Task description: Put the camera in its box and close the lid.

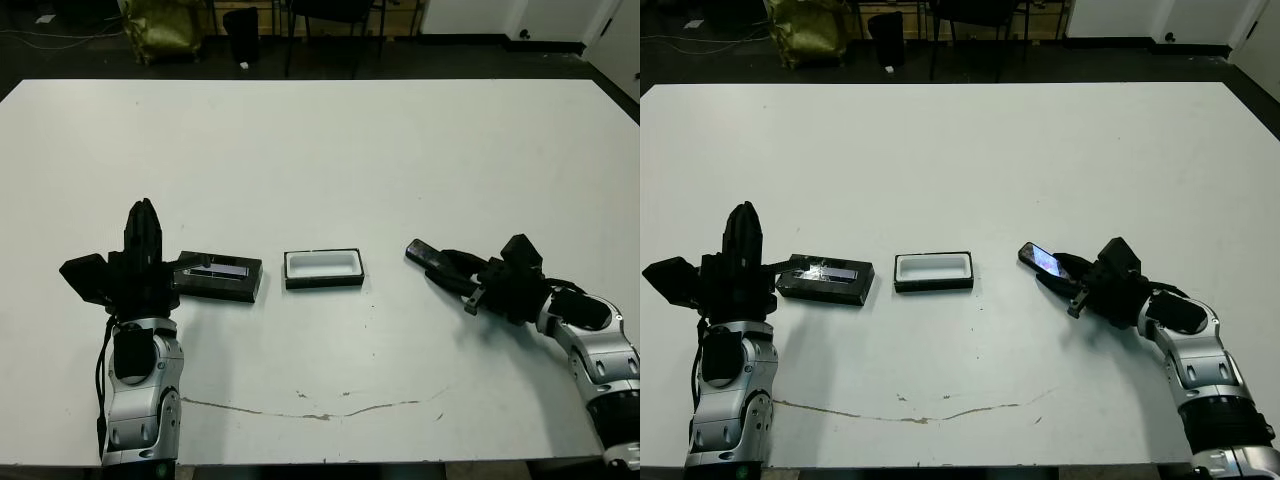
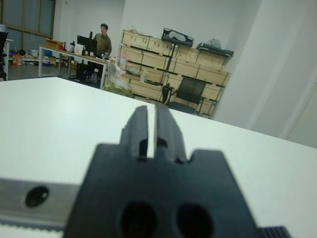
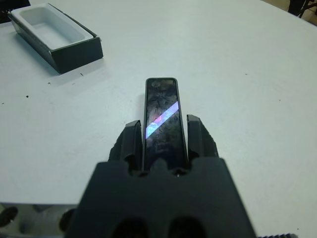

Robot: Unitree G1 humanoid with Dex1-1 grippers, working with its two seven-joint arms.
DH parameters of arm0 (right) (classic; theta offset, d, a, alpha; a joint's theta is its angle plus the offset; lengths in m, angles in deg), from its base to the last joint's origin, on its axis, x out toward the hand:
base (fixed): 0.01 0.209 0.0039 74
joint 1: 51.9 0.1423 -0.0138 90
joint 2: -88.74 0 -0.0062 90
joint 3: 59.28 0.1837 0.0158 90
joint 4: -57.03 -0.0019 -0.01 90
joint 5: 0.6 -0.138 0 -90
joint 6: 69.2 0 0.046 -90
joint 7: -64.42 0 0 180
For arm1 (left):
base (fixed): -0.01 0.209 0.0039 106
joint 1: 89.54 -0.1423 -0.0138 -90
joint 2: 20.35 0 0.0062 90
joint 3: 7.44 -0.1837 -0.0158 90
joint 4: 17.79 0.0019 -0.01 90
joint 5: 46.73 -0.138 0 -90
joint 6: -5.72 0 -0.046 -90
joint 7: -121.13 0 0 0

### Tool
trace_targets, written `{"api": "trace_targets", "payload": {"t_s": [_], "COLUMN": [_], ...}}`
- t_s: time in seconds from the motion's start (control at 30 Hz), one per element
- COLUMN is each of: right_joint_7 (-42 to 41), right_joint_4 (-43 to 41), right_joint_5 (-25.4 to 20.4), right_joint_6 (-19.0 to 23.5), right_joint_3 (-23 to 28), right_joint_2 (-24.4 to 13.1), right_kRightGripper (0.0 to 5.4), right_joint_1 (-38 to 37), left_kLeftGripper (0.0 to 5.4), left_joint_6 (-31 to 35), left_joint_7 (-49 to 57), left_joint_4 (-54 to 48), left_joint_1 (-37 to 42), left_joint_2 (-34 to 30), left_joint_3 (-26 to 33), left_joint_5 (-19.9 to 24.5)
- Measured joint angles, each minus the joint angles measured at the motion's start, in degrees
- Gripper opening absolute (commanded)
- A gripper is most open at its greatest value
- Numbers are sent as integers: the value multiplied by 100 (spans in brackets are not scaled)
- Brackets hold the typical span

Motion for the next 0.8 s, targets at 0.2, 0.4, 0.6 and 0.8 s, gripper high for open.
{"api": "trace_targets", "payload": {"t_s": [0.2, 0.4, 0.6, 0.8], "right_joint_7": [-863, -1642, -2157, -2373], "right_joint_4": [3, 246, 840, 1467], "right_joint_5": [-577, -866, -717, -344], "right_joint_6": [419, 1117, 1156, 785], "right_joint_3": [217, 163, -266, -659], "right_joint_2": [-32, 51, 538, 1079], "right_kRightGripper": [80, 80, 79, 78], "right_joint_1": [786, 1998, 2856, 3177], "left_kLeftGripper": [0, 0, 0, 0], "left_joint_6": [52, 86, 86, 80], "left_joint_7": [3, 4, 19, 22], "left_joint_4": [-4, -9, -16, -16], "left_joint_1": [-4, -25, -36, -37], "left_joint_2": [0, 0, 3, 0], "left_joint_3": [-22, -31, -50, -59], "left_joint_5": [3, 8, -37, -65]}}
